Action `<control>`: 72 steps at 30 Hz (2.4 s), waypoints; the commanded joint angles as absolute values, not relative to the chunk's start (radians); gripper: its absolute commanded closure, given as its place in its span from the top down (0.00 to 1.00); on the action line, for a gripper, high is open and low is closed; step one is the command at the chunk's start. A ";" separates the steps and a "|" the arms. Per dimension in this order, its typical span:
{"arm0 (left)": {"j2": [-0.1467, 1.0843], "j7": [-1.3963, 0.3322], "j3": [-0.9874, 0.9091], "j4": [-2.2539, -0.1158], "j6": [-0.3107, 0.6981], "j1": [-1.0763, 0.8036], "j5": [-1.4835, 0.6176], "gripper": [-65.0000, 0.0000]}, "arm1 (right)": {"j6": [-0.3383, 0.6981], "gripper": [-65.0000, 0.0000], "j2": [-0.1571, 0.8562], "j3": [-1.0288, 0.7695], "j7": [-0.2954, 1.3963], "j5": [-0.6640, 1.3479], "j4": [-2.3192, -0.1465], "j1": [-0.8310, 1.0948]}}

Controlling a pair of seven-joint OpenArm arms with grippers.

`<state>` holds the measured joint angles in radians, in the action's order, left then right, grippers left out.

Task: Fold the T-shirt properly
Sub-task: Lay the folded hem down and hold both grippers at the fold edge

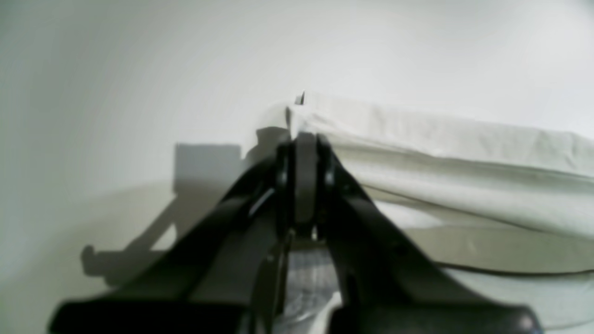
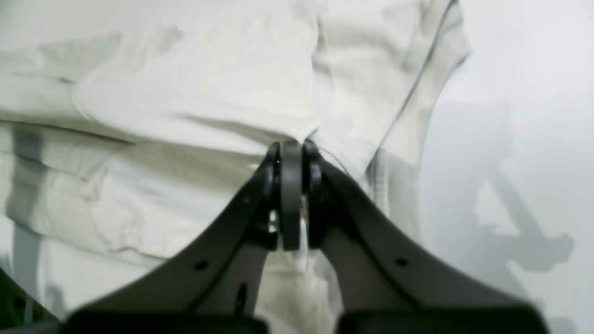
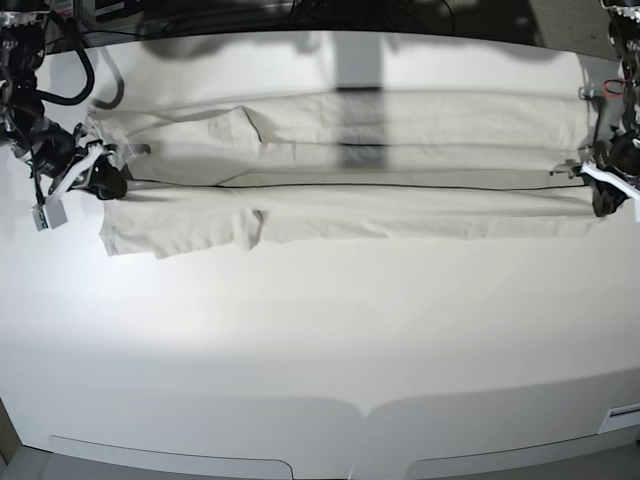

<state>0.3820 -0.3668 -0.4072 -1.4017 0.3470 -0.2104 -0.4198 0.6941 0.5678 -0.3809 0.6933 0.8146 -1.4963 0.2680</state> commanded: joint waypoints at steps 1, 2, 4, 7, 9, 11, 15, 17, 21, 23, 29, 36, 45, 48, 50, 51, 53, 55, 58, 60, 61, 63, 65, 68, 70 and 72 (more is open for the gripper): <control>0.402 -0.351 -0.420 -1.420 0.340 -0.202 -0.424 0.00 | 0.698 0.00 0.590 -0.393 0.662 0.827 -1.513 0.271; 0.402 -0.358 -0.420 -1.420 0.340 -0.202 -0.423 0.00 | 0.698 0.00 0.590 -0.393 0.652 0.827 -1.513 0.282; 0.402 -0.372 -0.420 -1.420 0.340 -0.202 -0.423 0.00 | 0.698 0.00 0.590 -0.393 0.641 0.827 -1.513 0.299; 0.402 -0.375 -0.420 -1.420 0.340 -0.202 -0.422 0.00 | 0.698 0.00 0.590 -0.393 0.639 0.827 -1.513 0.313; 0.402 -0.382 -0.420 -1.420 0.341 -0.203 -0.420 0.00 | 0.698 0.00 0.590 -0.393 0.640 0.825 -1.513 0.319; 0.402 -0.396 -0.420 -1.420 0.340 -0.202 -0.420 0.00 | 0.698 0.00 0.590 -0.393 0.640 0.819 -1.513 0.322; 0.402 -0.407 -0.420 -1.420 0.340 -0.217 -0.420 0.00 | 0.698 0.00 0.590 -0.393 0.638 0.816 -1.513 0.332; 0.402 -0.403 -0.420 -1.420 0.340 -0.233 -0.419 0.00 | 0.698 0.00 0.590 -0.393 0.639 0.812 -1.513 0.336; 0.402 -0.358 -0.420 -1.420 0.340 -0.264 -0.393 0.00 | 0.698 0.00 0.590 -0.393 0.643 0.812 -1.513 0.335; 0.402 -0.360 -0.420 -1.420 0.340 -0.266 -0.382 0.00 | 0.698 0.00 0.590 -0.393 0.647 0.812 -1.513 0.335; 0.403 -0.366 -0.420 -1.420 0.340 -0.266 -0.367 0.27 | 0.698 0.34 0.590 -0.393 0.690 0.812 -1.513 0.333; 0.461 -0.427 -0.420 -1.420 0.340 -0.266 -0.425 0.66 | 0.698 0.39 0.590 -0.393 0.690 0.816 -1.513 0.333; 0.599 -0.658 -0.420 -1.420 0.503 -0.266 -0.797 0.66 | 0.698 0.39 0.590 -0.393 0.691 0.816 -1.513 0.333; 0.601 -0.712 -0.420 -1.411 0.546 -0.266 -0.805 0.66 | 0.698 0.39 0.590 -0.393 0.701 0.818 -1.513 0.333; 0.602 -0.705 -0.420 -1.380 0.547 -0.266 -0.806 0.66 | 0.698 0.39 0.590 -0.393 0.714 0.833 -1.513 0.333; 0.602 -0.698 -0.420 -1.360 0.547 -0.266 -0.811 0.66 | 0.698 0.39 0.590 -0.393 0.724 0.849 -1.513 0.333; 0.602 -0.683 -0.420 -1.312 0.557 -0.266 -0.842 0.66 | 0.698 0.39 0.590 -0.393 0.731 0.877 -1.513 0.333; 0.601 -0.680 -0.420 -1.266 0.582 -0.266 -0.869 0.66 | 0.698 0.39 0.590 -0.393 0.731 0.901 -1.513 0.333; 0.602 -0.681 -0.420 -1.214 0.614 -0.266 -0.895 0.66 | 0.698 0.39 0.590 -0.393 0.731 0.902 -1.513 0.332; 0.601 -0.681 -0.420 -1.187 0.650 -0.266 -0.941 0.66 | 0.698 0.39 0.590 -0.393 0.731 0.902 -1.513 0.332; 0.601 -0.682 -0.420 -1.175 0.670 -0.266 -0.972 0.65 | 0.698 0.39 0.590 -0.393 0.731 0.902 -1.513 0.332; 0.593 -0.688 -0.420 -1.157 0.698 -0.263 -1.014 0.65 | 0.698 0.39 0.590 -0.393 0.730 0.902 -1.513 0.333; 0.583 -0.687 -0.420 -1.144 0.698 -0.261 -1.024 0.65 | 0.698 0.39 0.590 -0.393 0.731 0.901 -1.513 0.332; 0.561 -0.679 -0.420 -1.138 0.698 -0.258 -1.023 0.65 | 0.698 0.39 0.591 -0.393 0.731 0.900 -1.513 0.332; 0.542 -0.671 -0.420 -1.138 0.698 -0.250 -1.021 0.65 | 0.698 0.39 0.591 -0.393 0.730 0.901 -1.513 0.332; 0.525 -0.649 -0.420 -1.138 0.698 -0.242 -1.014 0.65 | 0.698 0.39 0.591 -0.393 0.731 0.900 -1.513 0.332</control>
<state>0.5064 -0.6537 -0.4129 -1.1309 0.6888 -0.2459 -1.0073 0.6930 0.5686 -0.3820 0.7467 0.8856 -1.4967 0.3378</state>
